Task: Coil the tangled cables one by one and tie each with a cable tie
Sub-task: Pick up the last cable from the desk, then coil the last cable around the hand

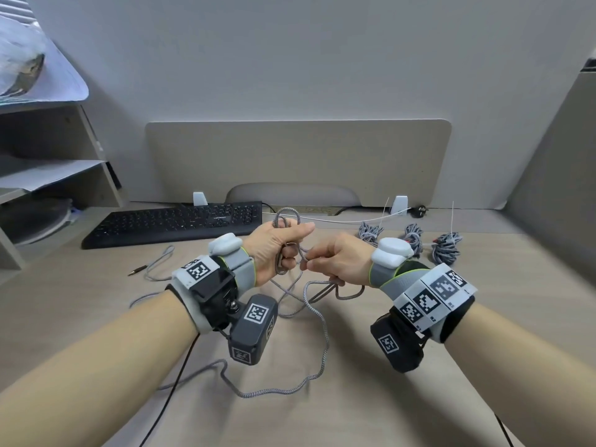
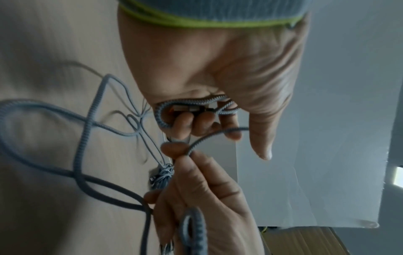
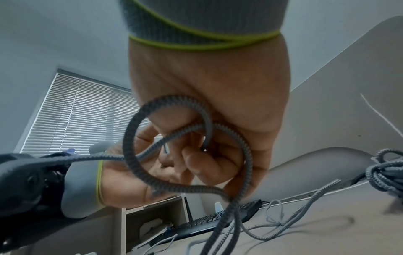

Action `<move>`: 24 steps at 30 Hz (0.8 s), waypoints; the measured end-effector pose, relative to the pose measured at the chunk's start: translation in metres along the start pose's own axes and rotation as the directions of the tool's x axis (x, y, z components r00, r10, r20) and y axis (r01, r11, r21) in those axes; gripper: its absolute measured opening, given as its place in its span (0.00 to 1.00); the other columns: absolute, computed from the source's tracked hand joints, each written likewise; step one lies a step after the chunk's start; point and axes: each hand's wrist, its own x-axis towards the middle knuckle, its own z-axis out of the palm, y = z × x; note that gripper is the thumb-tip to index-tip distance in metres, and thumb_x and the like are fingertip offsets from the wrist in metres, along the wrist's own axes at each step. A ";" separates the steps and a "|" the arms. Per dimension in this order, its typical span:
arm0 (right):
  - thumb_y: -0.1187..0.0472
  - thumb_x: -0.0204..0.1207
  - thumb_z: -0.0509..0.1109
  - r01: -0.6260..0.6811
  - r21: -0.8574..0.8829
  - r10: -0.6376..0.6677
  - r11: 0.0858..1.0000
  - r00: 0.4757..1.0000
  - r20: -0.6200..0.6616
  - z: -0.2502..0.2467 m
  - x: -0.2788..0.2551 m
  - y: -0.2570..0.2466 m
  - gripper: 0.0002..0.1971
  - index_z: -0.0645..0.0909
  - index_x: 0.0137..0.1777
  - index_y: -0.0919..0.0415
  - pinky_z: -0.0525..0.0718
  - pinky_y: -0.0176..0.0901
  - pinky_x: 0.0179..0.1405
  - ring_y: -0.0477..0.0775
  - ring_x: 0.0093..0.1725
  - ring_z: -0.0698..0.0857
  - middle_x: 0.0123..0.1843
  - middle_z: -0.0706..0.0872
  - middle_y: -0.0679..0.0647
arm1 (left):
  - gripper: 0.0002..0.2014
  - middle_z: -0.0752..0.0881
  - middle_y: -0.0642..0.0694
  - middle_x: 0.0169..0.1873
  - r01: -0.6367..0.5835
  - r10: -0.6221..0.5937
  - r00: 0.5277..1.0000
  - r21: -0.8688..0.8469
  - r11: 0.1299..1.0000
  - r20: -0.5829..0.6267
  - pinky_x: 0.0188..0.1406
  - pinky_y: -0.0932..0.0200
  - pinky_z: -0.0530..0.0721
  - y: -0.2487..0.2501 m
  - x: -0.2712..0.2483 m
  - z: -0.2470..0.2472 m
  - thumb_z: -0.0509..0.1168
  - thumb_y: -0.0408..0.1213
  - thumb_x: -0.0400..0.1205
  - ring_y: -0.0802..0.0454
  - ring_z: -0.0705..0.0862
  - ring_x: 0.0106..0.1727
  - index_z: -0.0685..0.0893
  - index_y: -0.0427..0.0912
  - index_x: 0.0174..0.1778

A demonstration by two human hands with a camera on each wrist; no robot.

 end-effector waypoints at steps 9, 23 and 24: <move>0.68 0.79 0.60 -0.112 -0.107 0.113 0.988 0.994 0.008 0.001 -0.005 0.018 0.11 0.84 0.43 0.60 0.78 0.39 0.30 0.53 0.21 0.81 0.29 0.78 0.49 | 0.18 0.78 0.47 0.27 -0.124 0.077 0.961 -0.166 0.978 -0.264 0.22 0.62 0.77 0.033 0.006 -0.026 0.67 0.44 0.84 0.52 0.75 0.29 0.77 0.44 0.28; 0.45 0.78 0.69 -0.107 0.000 0.107 0.994 0.994 -0.032 -0.011 0.004 0.018 0.17 0.88 0.37 0.57 0.84 0.58 0.58 0.53 0.43 0.85 0.41 0.89 0.51 | 0.24 0.70 0.45 0.19 -0.113 0.249 0.958 0.607 0.787 -0.145 0.18 0.66 0.63 0.026 -0.004 -0.043 0.63 0.48 0.86 0.51 0.62 0.15 0.71 0.42 0.26; 0.45 0.79 0.68 -0.111 -0.023 0.110 0.994 0.993 -0.036 -0.012 0.005 0.019 0.17 0.88 0.37 0.57 0.84 0.58 0.58 0.51 0.41 0.83 0.40 0.88 0.50 | 0.24 0.70 0.46 0.18 -0.112 0.263 0.957 0.677 0.727 -0.124 0.18 0.64 0.65 0.026 -0.004 -0.044 0.64 0.48 0.85 0.50 0.64 0.16 0.72 0.41 0.25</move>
